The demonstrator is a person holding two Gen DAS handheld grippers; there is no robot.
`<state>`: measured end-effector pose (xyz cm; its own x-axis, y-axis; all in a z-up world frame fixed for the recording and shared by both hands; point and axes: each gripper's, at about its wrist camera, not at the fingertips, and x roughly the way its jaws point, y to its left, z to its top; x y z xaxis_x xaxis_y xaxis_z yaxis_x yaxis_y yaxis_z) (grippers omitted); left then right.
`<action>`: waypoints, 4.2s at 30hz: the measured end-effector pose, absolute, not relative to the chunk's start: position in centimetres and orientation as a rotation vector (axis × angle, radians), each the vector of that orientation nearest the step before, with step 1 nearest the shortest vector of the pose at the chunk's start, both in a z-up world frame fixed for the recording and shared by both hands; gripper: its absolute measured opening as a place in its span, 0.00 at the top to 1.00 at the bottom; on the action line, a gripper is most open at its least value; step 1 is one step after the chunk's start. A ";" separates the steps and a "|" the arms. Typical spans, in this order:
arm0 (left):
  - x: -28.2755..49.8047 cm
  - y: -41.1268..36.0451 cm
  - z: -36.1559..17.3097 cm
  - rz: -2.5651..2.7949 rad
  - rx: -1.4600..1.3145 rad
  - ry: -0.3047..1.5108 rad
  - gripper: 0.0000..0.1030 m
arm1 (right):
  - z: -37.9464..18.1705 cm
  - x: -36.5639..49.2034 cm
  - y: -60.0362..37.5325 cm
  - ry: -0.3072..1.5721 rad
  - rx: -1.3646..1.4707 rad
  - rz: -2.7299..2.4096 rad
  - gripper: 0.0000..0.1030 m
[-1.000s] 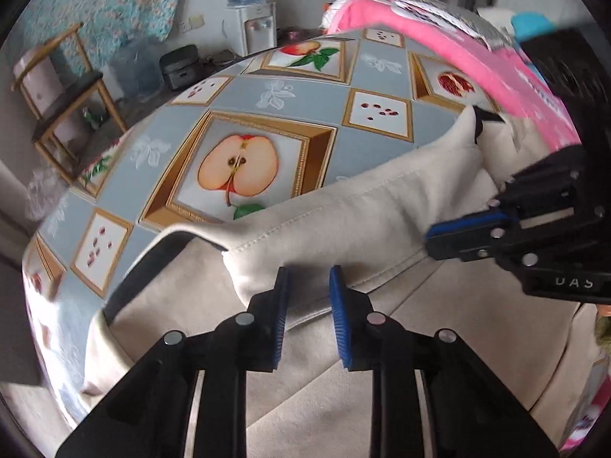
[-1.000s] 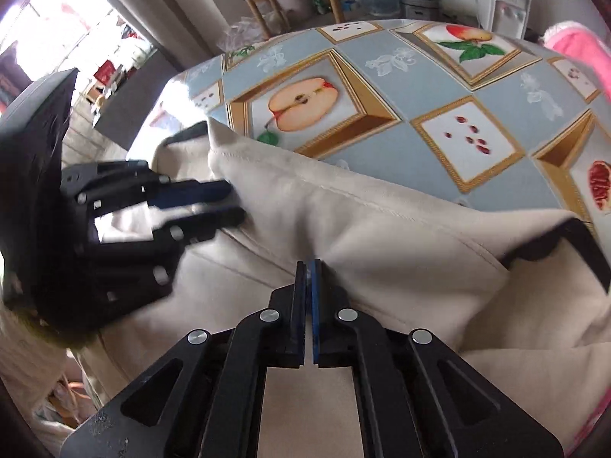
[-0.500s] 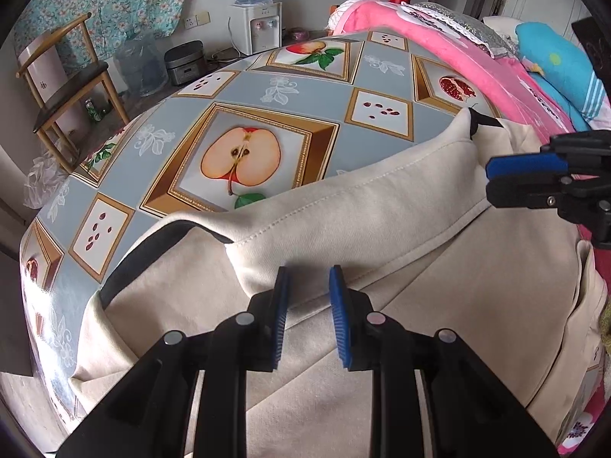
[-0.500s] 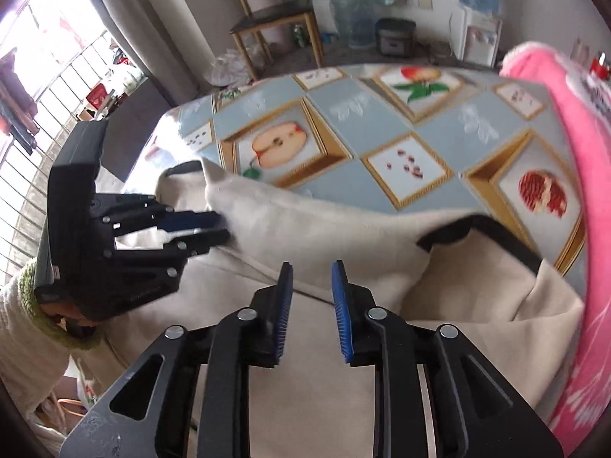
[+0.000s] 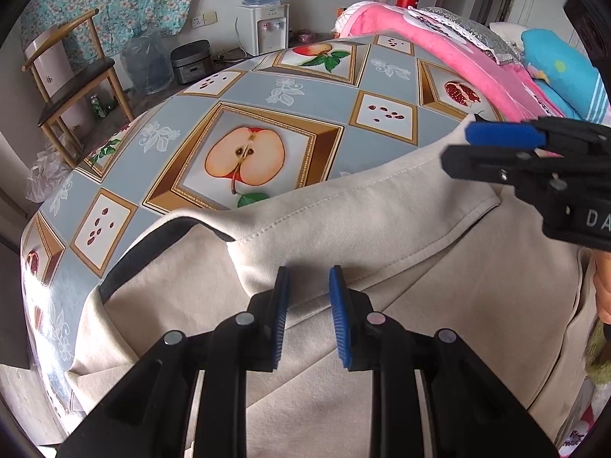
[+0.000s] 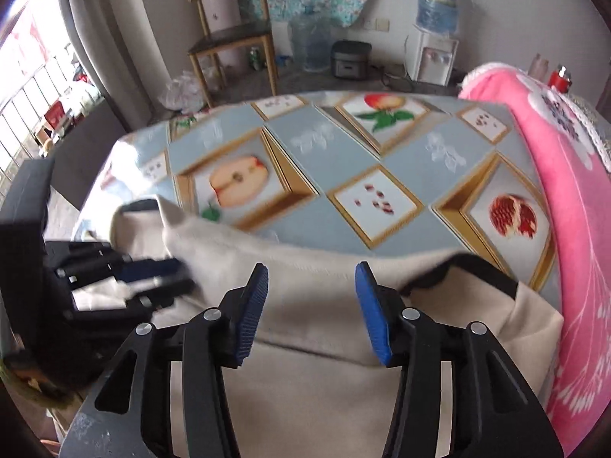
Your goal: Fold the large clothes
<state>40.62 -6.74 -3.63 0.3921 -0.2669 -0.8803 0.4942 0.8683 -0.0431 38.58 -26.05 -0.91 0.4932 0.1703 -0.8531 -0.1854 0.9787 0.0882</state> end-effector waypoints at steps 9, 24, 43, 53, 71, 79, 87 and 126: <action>40.2 -6.4 -3.0 -0.442 0.209 1.061 0.79 | -2.8 39.5 -24.4 1.078 -0.088 0.130 0.46; 23.2 1.0 4.9 -0.377 0.110 0.985 0.29 | 5.2 21.4 -26.4 0.934 0.104 0.163 0.07; 4.9 6.3 -1.6 -0.290 -0.115 0.977 0.24 | -1.5 5.1 -29.3 1.064 0.326 -0.001 0.07; 4.2 7.4 -4.4 -0.334 -0.373 0.966 0.24 | -3.2 2.6 -31.4 1.101 0.356 -0.062 0.07; 9.0 9.9 -5.1 -0.240 -0.651 0.856 0.24 | -4.9 4.1 -36.2 0.994 0.591 -0.106 0.07; 10.5 9.2 -5.1 -0.150 -0.624 0.816 0.26 | -5.0 5.8 -38.4 0.870 0.744 -0.147 0.08; 11.1 8.5 -4.9 0.031 -0.602 0.834 0.48 | -5.2 7.2 -38.7 0.792 0.781 -0.214 0.19; 2.9 2.5 0.6 -0.002 0.185 0.534 0.91 | -0.5 -0.1 -33.7 0.809 0.281 -0.237 0.96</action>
<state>2.86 2.51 0.57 0.8612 0.0463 -0.5062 0.0499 0.9833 0.1748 -0.14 -33.65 -0.51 0.6673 -0.1003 -0.7380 0.3132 0.9368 0.1559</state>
